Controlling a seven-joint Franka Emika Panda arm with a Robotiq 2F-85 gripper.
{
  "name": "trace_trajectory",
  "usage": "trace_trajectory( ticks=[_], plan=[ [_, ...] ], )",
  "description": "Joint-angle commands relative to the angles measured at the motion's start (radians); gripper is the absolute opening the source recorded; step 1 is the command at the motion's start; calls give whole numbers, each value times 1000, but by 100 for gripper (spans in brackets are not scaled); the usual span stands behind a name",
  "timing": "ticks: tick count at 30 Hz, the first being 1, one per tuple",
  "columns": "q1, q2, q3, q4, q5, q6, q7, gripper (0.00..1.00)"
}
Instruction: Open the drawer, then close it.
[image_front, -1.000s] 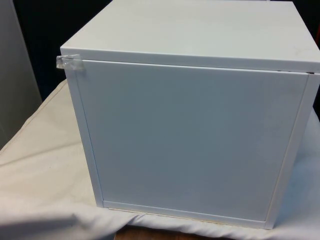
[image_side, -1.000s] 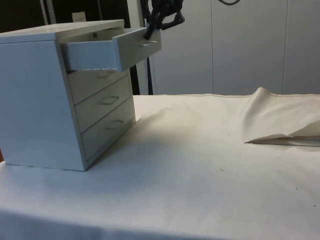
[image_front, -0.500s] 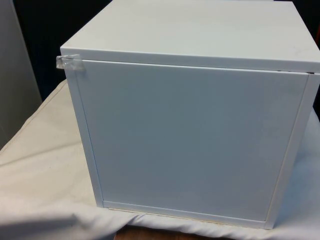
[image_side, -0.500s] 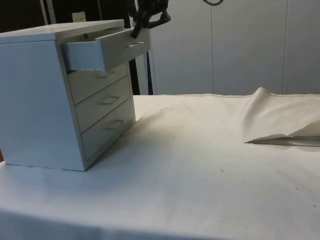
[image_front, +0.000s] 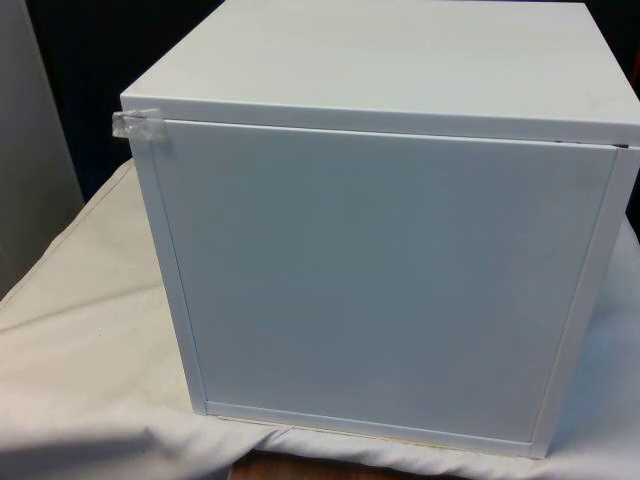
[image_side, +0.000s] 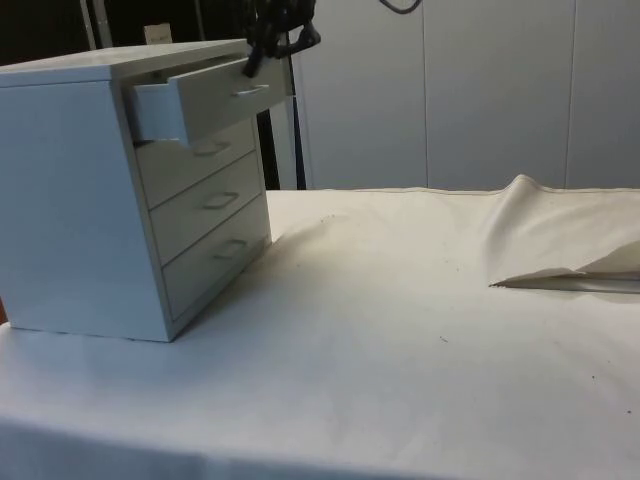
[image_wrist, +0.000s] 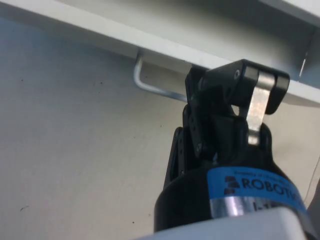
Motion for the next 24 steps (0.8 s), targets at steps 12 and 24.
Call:
trace_trajectory(
  ticks=[12, 24],
  plan=[
    [7, 68, 0, 64, 25, -1, 0, 0],
    [17, 176, 1, 169, 78, -3, -10, 0]
  ],
)
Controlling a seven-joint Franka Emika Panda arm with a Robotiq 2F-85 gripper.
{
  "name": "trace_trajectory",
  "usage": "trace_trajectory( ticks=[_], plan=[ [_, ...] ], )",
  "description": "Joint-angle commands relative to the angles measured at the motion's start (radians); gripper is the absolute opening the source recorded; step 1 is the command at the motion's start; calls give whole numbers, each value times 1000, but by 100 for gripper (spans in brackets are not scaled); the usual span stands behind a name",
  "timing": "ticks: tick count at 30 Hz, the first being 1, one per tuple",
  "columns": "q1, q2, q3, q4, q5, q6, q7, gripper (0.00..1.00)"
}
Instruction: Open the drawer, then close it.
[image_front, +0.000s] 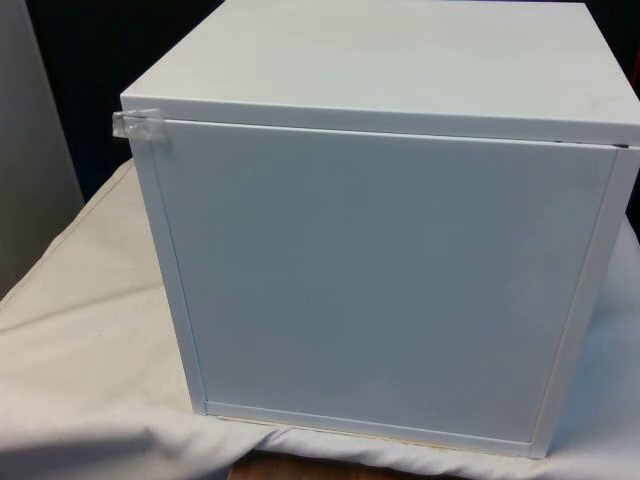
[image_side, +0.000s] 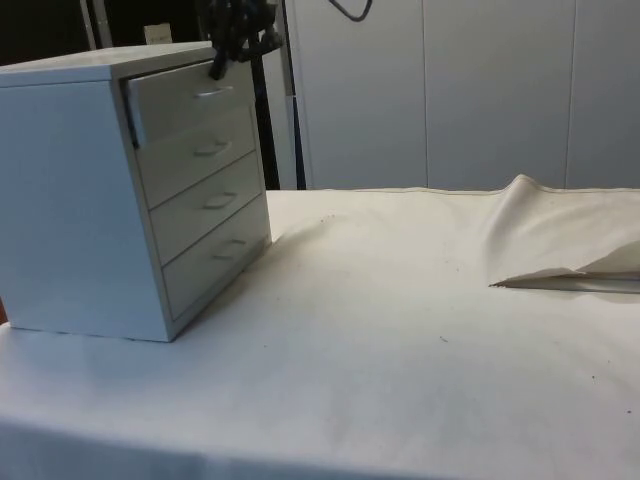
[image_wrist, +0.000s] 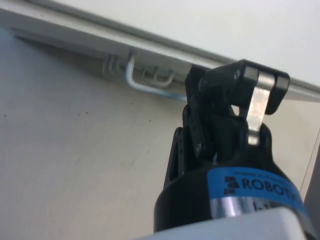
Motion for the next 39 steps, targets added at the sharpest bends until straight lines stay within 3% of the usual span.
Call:
trace_trajectory(
  ticks=[1, 8, 14, 15, 23, 24, 25, 32, 33, 34, 39],
  plan=[
    [6, 15, 1, 15, 20, -2, -10, 0],
    [4, 49, 2, 54, 31, -13, -8, 0],
    [2, 12, 1, 25, 4, -21, 6, 0],
    [4, 22, 1, 31, 19, -19, 0, 0],
    [-2, -58, 10, -42, -12, -24, 15, 0],
    [8, -55, 7, -43, 14, -20, -1, 0],
    [-3, -67, 12, -50, -13, -25, 15, 0],
    [-7, -126, 22, -105, -19, -28, 15, 0],
    [8, -123, 16, -107, 9, -23, -1, 0],
    [-7, -132, 23, -111, -19, -29, 15, 0],
    [-8, -172, 31, -148, -25, -35, 16, 0]
  ],
)
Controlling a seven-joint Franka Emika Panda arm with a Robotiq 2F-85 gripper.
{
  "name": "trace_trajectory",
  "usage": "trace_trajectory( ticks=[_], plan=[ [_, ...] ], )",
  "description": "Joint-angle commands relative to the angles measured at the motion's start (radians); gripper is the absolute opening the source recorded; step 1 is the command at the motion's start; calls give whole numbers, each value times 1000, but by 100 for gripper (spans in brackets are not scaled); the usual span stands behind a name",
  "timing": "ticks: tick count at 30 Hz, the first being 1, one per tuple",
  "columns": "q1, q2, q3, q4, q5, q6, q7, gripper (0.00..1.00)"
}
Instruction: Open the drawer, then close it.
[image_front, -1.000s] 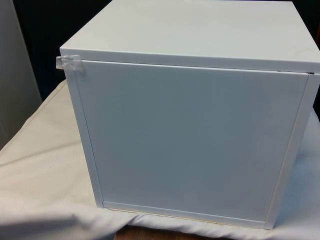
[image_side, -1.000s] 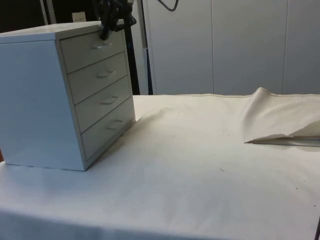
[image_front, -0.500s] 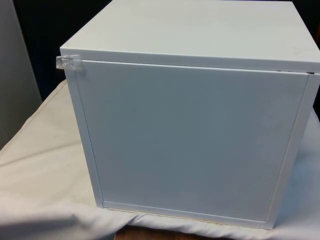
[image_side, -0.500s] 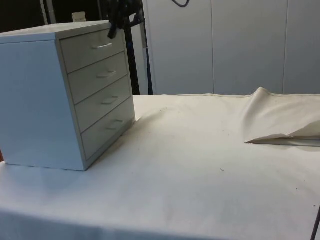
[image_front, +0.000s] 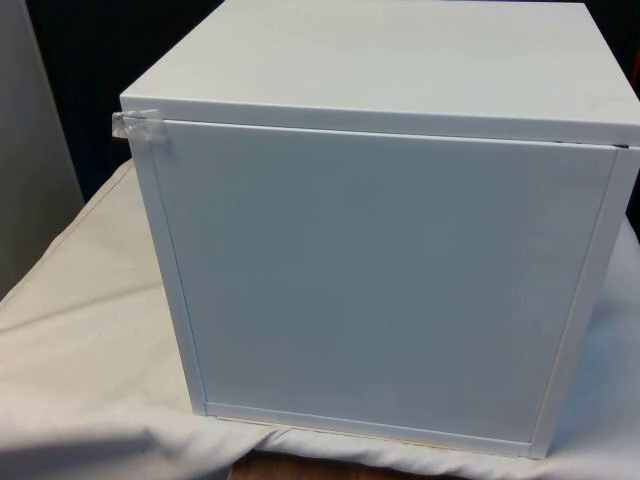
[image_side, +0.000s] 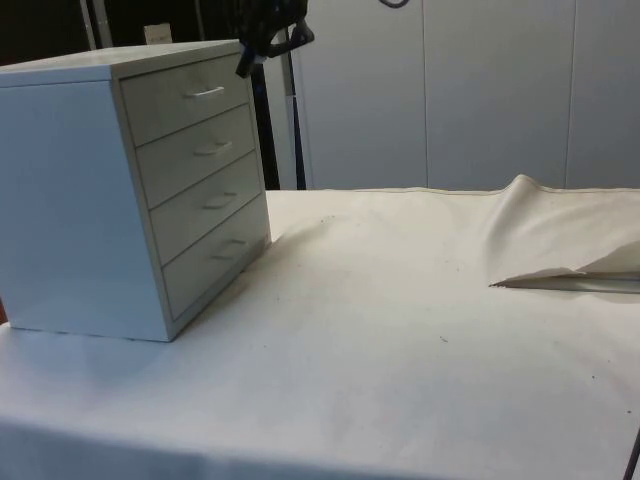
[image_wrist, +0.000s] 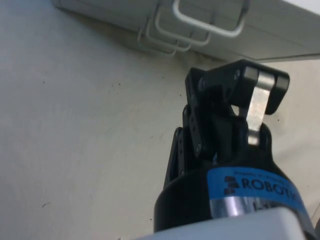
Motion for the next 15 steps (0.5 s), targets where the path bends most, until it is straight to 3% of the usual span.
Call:
trace_trajectory(
  ticks=[1, 2, 3, 7, 13, 15],
  plan=[
    [-16, -3, 11, -1, -26, -3, 18, 0],
    [0, -6, 1, -6, 0, -2, 0, 0],
    [-16, -7, 12, -5, -26, -4, 18, 0],
    [-6, -11, 7, -9, -9, -3, 7, 0],
    [-2, -14, 5, -12, -4, -4, 3, 0],
    [-1, -14, 5, -13, -3, -4, 3, 10]
  ],
)
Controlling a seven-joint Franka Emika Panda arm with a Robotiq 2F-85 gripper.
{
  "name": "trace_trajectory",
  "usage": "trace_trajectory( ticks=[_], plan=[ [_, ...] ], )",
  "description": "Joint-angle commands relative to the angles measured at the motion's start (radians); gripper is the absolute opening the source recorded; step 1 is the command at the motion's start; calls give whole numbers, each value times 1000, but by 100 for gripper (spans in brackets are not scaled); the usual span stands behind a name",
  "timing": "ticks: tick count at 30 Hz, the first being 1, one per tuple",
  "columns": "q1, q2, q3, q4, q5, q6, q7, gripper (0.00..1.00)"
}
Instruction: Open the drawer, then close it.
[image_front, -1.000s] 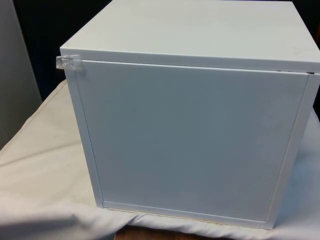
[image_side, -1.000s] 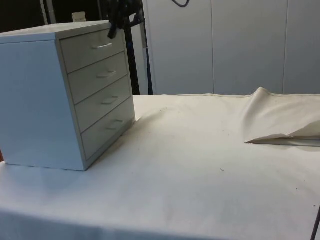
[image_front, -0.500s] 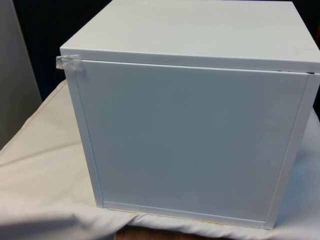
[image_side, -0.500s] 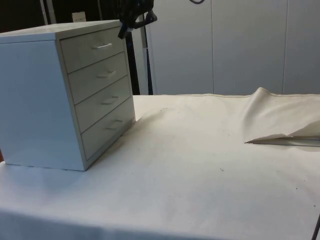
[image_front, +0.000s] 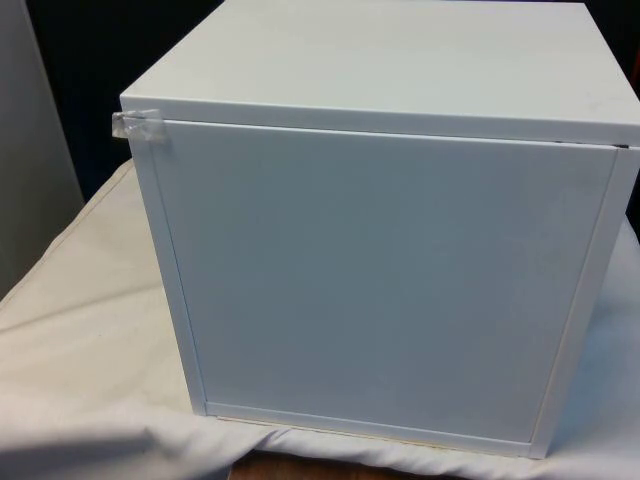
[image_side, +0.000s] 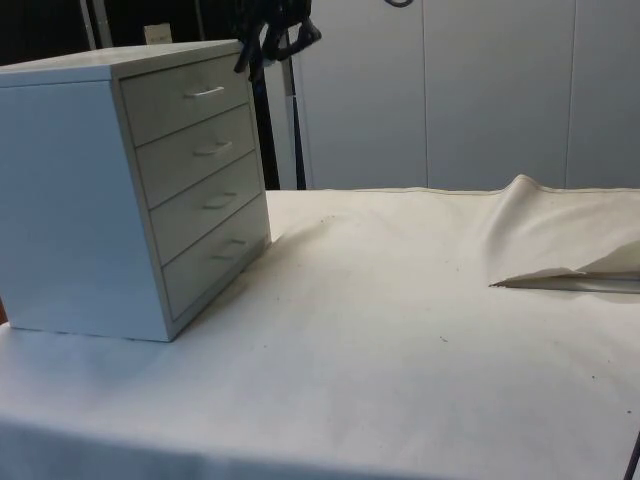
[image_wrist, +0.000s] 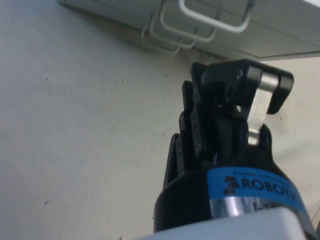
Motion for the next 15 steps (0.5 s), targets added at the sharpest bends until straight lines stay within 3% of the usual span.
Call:
trace_trajectory(
  ticks=[1, 6, 7, 11, 12, 15],
  plan=[
    [-1, 0, 2, 1, -3, 0, 2, 15],
    [0, 0, 0, 0, 0, 0, 0, 47],
    [0, -1, 1, 0, -1, 0, 1, 47],
    [0, -1, 1, 0, -1, 0, 0, 67],
    [0, -1, 1, 0, -1, 0, 0, 80],
    [0, -1, 1, 0, -1, 0, 0, 95]
  ],
)
